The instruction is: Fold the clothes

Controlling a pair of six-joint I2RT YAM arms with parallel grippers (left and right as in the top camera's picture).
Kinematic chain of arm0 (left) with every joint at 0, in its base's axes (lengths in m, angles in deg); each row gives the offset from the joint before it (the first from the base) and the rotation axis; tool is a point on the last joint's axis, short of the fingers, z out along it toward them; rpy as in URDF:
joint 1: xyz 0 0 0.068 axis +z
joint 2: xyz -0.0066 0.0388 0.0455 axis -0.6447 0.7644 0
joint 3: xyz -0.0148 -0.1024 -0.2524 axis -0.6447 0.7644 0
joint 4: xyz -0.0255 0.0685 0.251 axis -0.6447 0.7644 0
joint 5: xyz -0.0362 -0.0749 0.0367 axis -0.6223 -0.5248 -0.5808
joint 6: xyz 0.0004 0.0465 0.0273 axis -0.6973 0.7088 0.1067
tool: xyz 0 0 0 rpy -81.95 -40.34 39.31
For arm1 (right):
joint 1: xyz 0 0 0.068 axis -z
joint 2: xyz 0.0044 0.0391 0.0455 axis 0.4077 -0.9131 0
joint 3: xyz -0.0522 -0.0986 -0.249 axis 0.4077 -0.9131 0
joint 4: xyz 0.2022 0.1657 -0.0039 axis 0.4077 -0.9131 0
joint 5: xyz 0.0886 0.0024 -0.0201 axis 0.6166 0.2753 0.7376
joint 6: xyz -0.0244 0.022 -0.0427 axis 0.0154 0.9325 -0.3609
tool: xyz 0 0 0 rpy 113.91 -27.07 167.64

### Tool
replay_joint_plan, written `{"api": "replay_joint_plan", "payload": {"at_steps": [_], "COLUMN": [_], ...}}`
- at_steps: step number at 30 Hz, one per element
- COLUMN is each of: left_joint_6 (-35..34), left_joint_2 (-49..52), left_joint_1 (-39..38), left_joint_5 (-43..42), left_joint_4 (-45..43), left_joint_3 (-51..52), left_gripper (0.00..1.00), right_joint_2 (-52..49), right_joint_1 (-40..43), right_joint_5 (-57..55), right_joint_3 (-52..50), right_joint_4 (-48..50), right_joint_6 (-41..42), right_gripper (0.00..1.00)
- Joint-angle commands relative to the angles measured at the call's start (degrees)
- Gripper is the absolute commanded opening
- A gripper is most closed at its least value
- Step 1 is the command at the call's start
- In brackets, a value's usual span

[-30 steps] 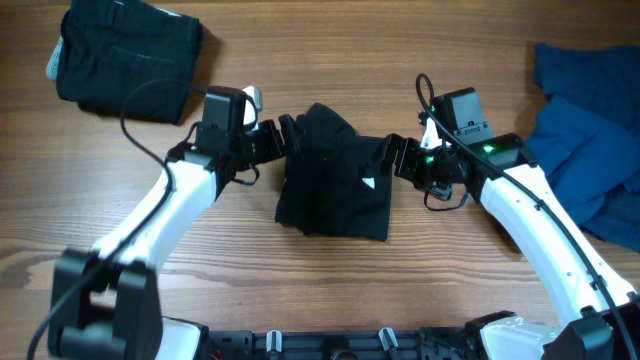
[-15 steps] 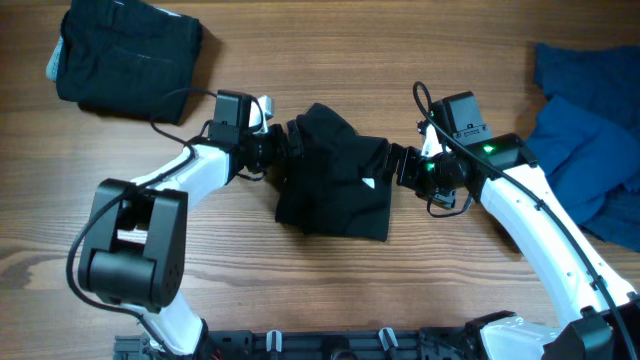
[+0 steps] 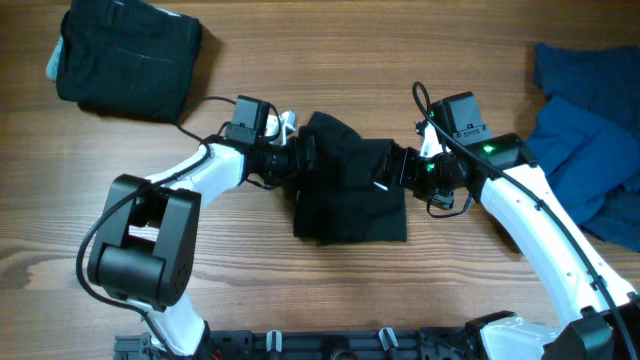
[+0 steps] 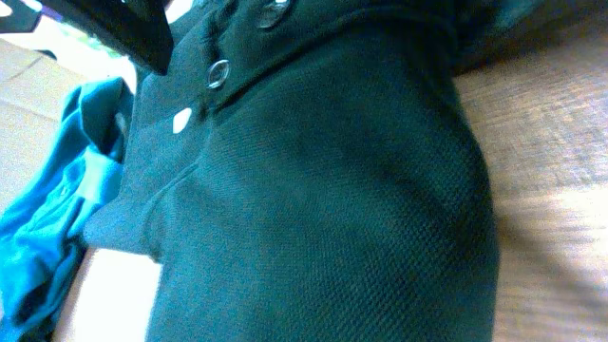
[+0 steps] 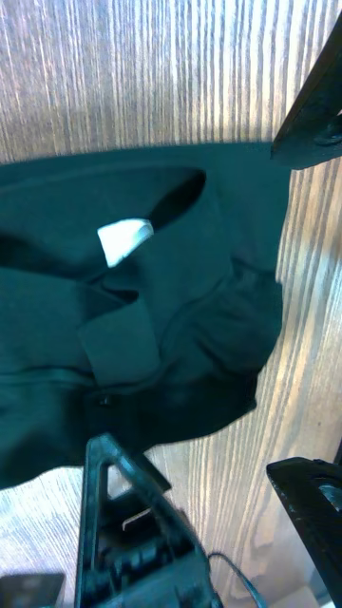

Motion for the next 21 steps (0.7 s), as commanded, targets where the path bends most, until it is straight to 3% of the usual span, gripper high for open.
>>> {"api": "replay_joint_plan", "payload": {"at_steps": [1, 4, 6, 12, 21], "left_joint_6": [0.44, 0.44, 0.46, 0.46, -3.02], "left_joint_2": [2.69, 2.69, 2.69, 2.67, 2.67], "left_joint_1": [-1.03, -0.85, -0.63, 4.07, 22.82], "left_joint_5": [0.74, 0.92, 1.86, 6.14, 6.47], "left_joint_4": [1.33, 1.60, 1.88, 2.12, 1.77], "left_joint_3": [1.66, 1.66, 1.66, 1.64, 1.66], "left_gripper": [0.54, 0.20, 0.04, 0.04, 0.04], "right_joint_2": [0.22, 0.22, 0.22, 0.22, 0.22], "right_joint_1": [-0.11, -0.11, -0.11, -0.11, -0.11], "right_joint_5": [1.36, 1.36, 1.36, 1.33, 1.31], "right_joint_3": [-0.02, -0.02, -0.02, -0.07, -0.09], "right_joint_4": [-0.26, -0.26, -0.26, -0.70, -0.24], "right_joint_6": [-0.92, -1.16, -1.60, -1.97, -2.43], "right_gripper": [0.98, 0.98, 0.98, 0.98, 0.98]}}
